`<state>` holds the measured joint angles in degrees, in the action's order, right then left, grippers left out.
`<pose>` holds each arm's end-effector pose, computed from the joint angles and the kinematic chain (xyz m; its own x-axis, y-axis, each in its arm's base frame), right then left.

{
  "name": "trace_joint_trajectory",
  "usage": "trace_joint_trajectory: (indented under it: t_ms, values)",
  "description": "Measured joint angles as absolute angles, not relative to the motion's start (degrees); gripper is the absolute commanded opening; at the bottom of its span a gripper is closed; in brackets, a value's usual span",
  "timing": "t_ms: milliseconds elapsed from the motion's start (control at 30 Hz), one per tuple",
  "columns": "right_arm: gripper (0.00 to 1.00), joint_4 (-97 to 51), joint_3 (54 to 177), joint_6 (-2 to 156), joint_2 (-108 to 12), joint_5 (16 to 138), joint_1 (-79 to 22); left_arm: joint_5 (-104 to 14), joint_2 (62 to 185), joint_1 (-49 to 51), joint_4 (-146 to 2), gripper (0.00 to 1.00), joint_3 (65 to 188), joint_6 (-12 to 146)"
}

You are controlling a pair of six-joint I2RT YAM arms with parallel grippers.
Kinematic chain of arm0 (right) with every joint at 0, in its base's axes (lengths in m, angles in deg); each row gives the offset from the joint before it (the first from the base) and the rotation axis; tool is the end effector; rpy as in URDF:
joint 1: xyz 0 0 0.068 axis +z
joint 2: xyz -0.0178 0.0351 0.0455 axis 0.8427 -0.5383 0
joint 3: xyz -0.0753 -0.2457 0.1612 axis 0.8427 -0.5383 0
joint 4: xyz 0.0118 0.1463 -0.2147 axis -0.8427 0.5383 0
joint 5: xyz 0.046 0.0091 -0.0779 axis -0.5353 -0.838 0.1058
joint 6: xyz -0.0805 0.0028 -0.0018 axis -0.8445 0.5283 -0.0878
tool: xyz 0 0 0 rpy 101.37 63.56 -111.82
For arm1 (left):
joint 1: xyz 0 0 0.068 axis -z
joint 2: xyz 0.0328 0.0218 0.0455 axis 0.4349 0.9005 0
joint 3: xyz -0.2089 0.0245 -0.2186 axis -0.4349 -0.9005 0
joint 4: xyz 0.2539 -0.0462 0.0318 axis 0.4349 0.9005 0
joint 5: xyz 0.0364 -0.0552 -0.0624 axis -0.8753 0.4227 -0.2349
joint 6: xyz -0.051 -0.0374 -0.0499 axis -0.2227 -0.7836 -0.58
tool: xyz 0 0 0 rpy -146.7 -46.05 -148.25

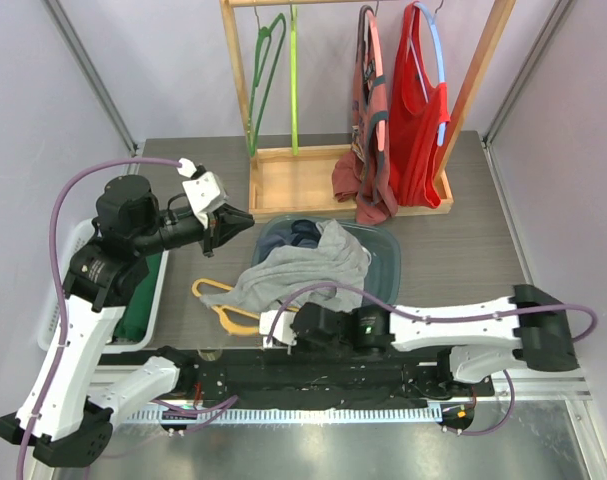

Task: Remove the tank top from the hanger
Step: Pick up the hanger at the center of the board.

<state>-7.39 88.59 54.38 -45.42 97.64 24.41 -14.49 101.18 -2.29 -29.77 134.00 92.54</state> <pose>0.0580 0.2967 0.2338 0.1583 -0.7587 -0.6319 -0.9359 0.0887 -0.3409 0.1297 -0.1040 0.4818 -0.0074 0.2038 -0.9790 0.8963 0.4354 0.0838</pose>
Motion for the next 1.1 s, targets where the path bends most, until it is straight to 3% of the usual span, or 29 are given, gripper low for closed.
trace_joint_trajectory:
  t_ms: [167, 267, 467, 600, 667, 700, 800, 1100]
  values:
    - [0.1, -2.06, 98.18, 54.32, -37.6, 96.44, 20.63, -14.16, 101.05, -2.29, -28.48, 0.16, 135.49, 93.59]
    - [0.05, 1.2, 102.29, 53.55, -34.61, 94.91, 17.31, -14.14, 100.68, -2.29, -26.69, 0.18, 138.17, 95.97]
    - [0.01, 7.62, 103.38, 49.55, -31.22, 94.3, 12.35, -20.22, 101.29, -2.29, -23.54, 0.11, 150.68, 101.48]
    - [0.01, 10.27, 102.99, 46.75, -26.32, 96.01, 11.17, -24.46, 102.25, -2.29, -24.0, 0.12, 158.22, 102.33]
    - [0.01, 11.73, 102.97, 45.49, -23.11, 97.43, 10.6, -24.57, 102.12, -2.29, -24.17, 0.18, 159.05, 102.38]
    - [0.01, 12.32, 102.97, 44.88, -21.32, 98.15, 10.05, -24.44, 102.14, -2.29, -24.06, 0.28, 158.89, 102.51]
    - [0.01, 13.85, 103.32, 43.89, -17.01, 99.87, 8.52, -23.06, 103.08, -2.29, -22.99, 0.47, 157.8, 103.49]
    - [0.01, 15.93, 107.62, 43.5, -7.33, 101.03, 7.69, -14.51, 108.79, -3.06, -18.6, 0.52, 155.11, 106.53]
